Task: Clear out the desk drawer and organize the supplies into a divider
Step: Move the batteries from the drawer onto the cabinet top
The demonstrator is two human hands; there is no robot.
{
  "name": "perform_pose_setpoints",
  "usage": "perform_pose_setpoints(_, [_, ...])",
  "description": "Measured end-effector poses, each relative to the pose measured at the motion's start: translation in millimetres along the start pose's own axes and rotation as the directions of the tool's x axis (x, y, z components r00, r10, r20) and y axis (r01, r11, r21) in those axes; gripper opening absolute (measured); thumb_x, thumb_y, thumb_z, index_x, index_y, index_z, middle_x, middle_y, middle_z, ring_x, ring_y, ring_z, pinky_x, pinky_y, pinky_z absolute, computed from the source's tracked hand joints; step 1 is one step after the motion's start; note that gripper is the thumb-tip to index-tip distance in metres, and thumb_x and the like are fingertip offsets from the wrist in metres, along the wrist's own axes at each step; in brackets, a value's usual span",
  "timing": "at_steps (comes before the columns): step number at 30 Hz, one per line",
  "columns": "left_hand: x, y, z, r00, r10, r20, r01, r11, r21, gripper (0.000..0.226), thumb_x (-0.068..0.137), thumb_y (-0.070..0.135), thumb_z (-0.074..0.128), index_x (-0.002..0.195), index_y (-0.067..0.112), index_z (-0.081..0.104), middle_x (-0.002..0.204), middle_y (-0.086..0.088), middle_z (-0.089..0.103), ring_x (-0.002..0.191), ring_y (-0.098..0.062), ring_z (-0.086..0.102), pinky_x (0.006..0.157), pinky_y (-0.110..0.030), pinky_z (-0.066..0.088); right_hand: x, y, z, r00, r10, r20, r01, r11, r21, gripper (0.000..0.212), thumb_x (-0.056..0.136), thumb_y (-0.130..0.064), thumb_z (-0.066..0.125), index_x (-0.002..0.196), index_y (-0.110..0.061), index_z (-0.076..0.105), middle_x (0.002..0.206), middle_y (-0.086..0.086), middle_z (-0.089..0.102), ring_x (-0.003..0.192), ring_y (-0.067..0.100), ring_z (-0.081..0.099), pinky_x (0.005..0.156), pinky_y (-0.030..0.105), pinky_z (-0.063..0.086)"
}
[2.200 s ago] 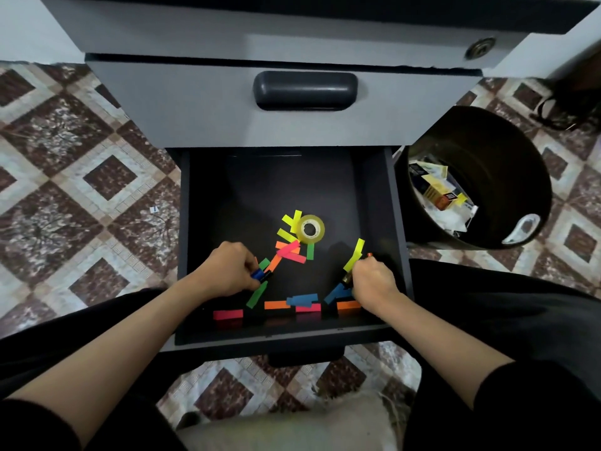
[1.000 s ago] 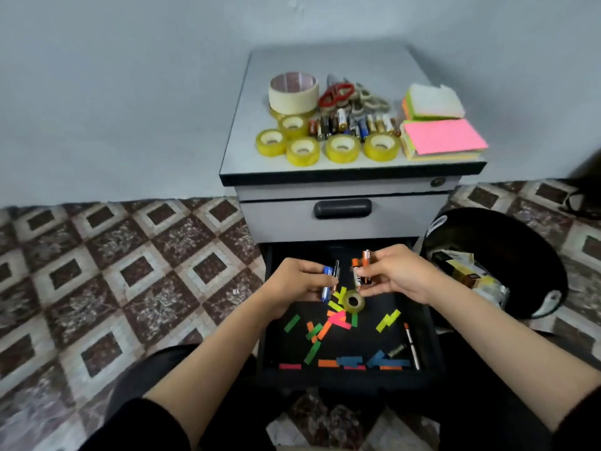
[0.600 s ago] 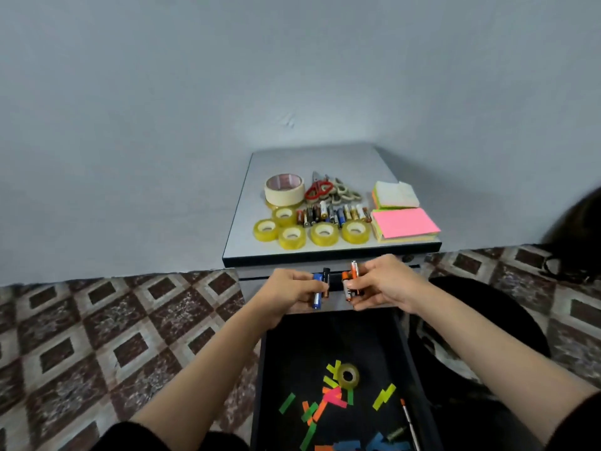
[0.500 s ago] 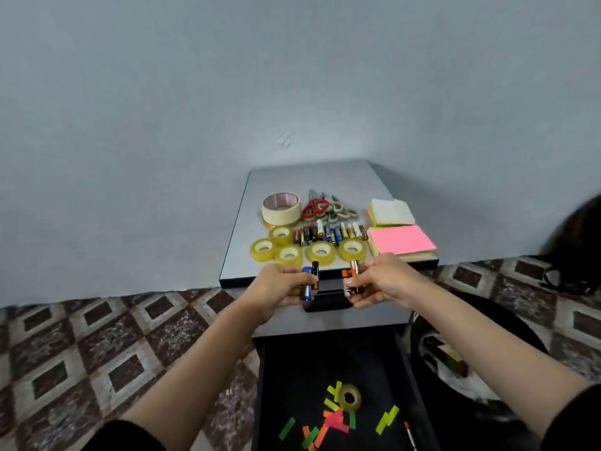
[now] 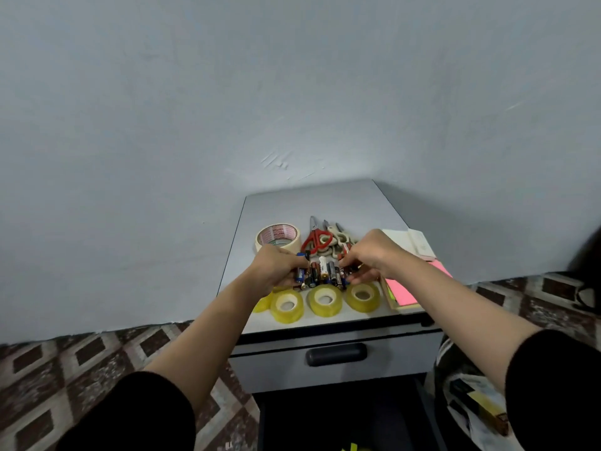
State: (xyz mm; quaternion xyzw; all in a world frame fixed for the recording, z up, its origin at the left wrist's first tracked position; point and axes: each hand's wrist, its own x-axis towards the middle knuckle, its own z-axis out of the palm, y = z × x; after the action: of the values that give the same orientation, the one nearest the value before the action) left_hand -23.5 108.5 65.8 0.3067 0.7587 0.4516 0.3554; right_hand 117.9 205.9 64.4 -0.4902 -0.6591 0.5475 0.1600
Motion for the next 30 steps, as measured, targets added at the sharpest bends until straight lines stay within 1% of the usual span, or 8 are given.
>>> perform_pose_setpoints(4, [20,19,19,1.0,0.023,0.019,-0.026,0.983,0.181,0.015,0.076,0.002,0.072,0.073,0.0,0.057,0.061,-0.011,0.057,0.037,-0.01,0.055,0.039,-0.02,0.049,22,-6,1,0.999,0.015,-0.035,-0.018,0.996,-0.082,0.016,0.076,0.007,0.069,0.072,0.005,0.054,0.064,0.02,0.06,0.032,0.022,0.055,0.036,0.029,0.05])
perform_pose_setpoints(8, [30,29,35,0.998,0.001,0.057,-0.018,0.953,0.301,0.027,0.073,0.004,0.075,0.091,-0.003,0.056,0.072,-0.013,0.059,0.048,-0.016,0.058,0.036,-0.02,0.047,32,-8,2,0.998,0.025,-0.059,-0.032,0.992,-0.118,0.021,0.072,0.006,0.073,0.065,0.001,0.054,0.062,0.016,0.059,0.026,0.02,0.051,0.031,0.021,0.042])
perform_pose_setpoints(11, [34,28,43,0.998,0.005,0.069,-0.029,0.934,0.356,0.031,0.072,0.008,0.078,0.088,0.0,0.053,0.072,-0.011,0.056,0.053,-0.016,0.056,0.035,-0.02,0.047,36,-8,5,0.998,0.039,-0.051,-0.047,0.987,-0.151,0.023,0.071,0.004,0.075,0.067,0.0,0.052,0.066,0.016,0.06,0.03,0.022,0.054,0.031,0.022,0.043])
perform_pose_setpoints(15, [39,26,45,0.997,-0.011,0.073,-0.017,0.929,0.369,0.027,0.073,0.007,0.077,0.081,0.002,0.052,0.073,-0.011,0.056,0.055,-0.018,0.058,0.042,-0.024,0.053,40,-4,8,0.997,0.057,-0.049,-0.065,0.981,-0.181,0.021,0.072,0.002,0.073,0.069,0.001,0.053,0.07,0.017,0.06,0.043,0.027,0.058,0.036,0.027,0.049])
perform_pose_setpoints(20, [43,25,45,0.998,-0.006,0.068,-0.022,0.91,0.415,0.024,0.073,0.004,0.076,0.076,0.002,0.052,0.073,-0.013,0.06,0.055,-0.02,0.061,0.048,-0.029,0.057,41,-2,8,0.997,0.064,-0.041,-0.07,0.983,-0.173,0.018,0.074,0.006,0.07,0.066,0.003,0.054,0.065,0.018,0.06,0.047,0.029,0.059,0.052,0.036,0.056])
perform_pose_setpoints(24, [44,23,44,0.998,0.012,0.063,-0.039,0.893,0.448,0.026,0.073,0.01,0.077,0.083,0.001,0.055,0.071,-0.012,0.061,0.052,-0.018,0.062,0.047,-0.024,0.055,40,-2,8,0.997,0.043,-0.061,-0.055,0.978,-0.203,0.015,0.076,0.002,0.072,0.079,0.002,0.057,0.084,0.018,0.063,0.053,0.03,0.063,0.058,0.041,0.058])
perform_pose_setpoints(27, [46,21,44,0.997,0.054,0.048,-0.07,0.877,0.476,0.028,0.072,0.015,0.079,0.087,0.0,0.06,0.071,-0.012,0.064,0.055,-0.019,0.064,0.055,-0.027,0.057,39,-2,7,0.997,0.047,-0.063,-0.062,0.964,-0.257,0.019,0.076,-0.002,0.073,0.085,0.0,0.057,0.082,0.015,0.061,0.05,0.029,0.063,0.052,0.036,0.058])
perform_pose_setpoints(30, [46,21,45,0.997,0.075,0.028,-0.079,0.879,0.469,0.025,0.072,0.014,0.079,0.082,0.001,0.06,0.064,-0.01,0.061,0.041,-0.013,0.059,0.044,-0.023,0.054,38,-1,6,0.997,0.026,-0.071,-0.044,0.959,-0.279,0.025,0.075,-0.002,0.074,0.095,0.001,0.06,0.082,0.014,0.06,0.049,0.028,0.062,0.052,0.037,0.058])
